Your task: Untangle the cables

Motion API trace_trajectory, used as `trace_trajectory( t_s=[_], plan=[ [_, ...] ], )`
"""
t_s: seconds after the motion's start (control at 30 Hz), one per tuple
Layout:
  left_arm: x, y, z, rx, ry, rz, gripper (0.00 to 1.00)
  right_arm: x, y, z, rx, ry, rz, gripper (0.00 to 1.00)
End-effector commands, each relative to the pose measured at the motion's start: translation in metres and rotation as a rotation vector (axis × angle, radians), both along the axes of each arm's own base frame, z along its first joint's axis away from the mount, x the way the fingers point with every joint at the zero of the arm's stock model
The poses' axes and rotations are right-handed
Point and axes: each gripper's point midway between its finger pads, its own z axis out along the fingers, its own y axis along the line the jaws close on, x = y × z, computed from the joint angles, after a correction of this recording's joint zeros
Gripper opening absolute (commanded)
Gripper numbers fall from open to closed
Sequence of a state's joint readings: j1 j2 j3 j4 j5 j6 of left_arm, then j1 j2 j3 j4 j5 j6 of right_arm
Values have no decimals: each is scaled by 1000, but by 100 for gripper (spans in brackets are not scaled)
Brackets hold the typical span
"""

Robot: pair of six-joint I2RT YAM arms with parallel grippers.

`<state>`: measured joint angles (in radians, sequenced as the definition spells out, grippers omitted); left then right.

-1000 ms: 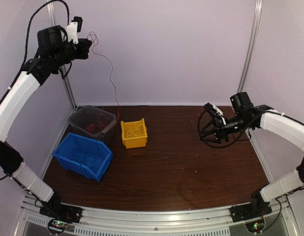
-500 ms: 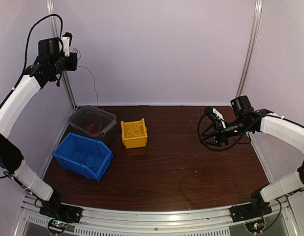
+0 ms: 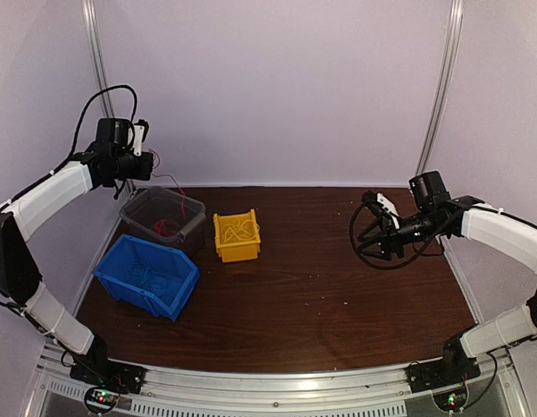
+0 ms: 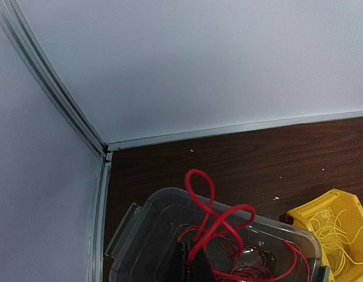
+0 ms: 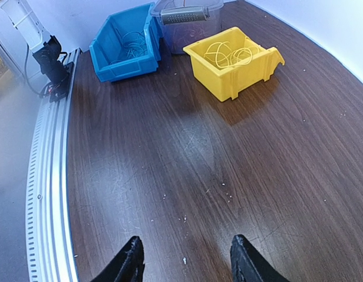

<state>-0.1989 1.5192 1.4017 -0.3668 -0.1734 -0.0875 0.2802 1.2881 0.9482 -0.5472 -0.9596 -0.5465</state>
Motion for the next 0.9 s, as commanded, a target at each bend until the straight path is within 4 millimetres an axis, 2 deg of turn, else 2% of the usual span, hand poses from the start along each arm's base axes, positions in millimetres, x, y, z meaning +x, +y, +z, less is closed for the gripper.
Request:
trace_trajectory(
  t_s=[0.0, 0.13, 0.33, 0.43, 0.57, 0.77, 0.8, 0.87],
  plan=[
    [10, -13, -24, -69, 15, -34, 0, 3, -3, 2, -5, -30, -21, 52],
    [15, -22, -61, -103, 108, -51, 0, 5, -5, 0, -10, -28, -32, 52],
    [11, -15, -101, -92, 192, -3, 0, 8, -8, -2, -11, -23, -53, 52],
    [5, -16, -111, -107, 223, -1, 0, 8, -8, -1, -8, -24, -54, 52],
    [-7, -19, -112, -143, 264, -7, 0, 9, -8, -3, -10, -21, -52, 52],
    [-50, -24, -121, -230, 344, -26, 0, 8, -8, -2, -10, -24, -51, 52],
    [-54, -22, -122, -221, 357, -21, 1, 8, -9, -1, -9, -24, -53, 52],
    [-52, -13, -126, -173, 372, 20, 31, 8, -8, -1, -7, -25, -53, 52]
  ],
)
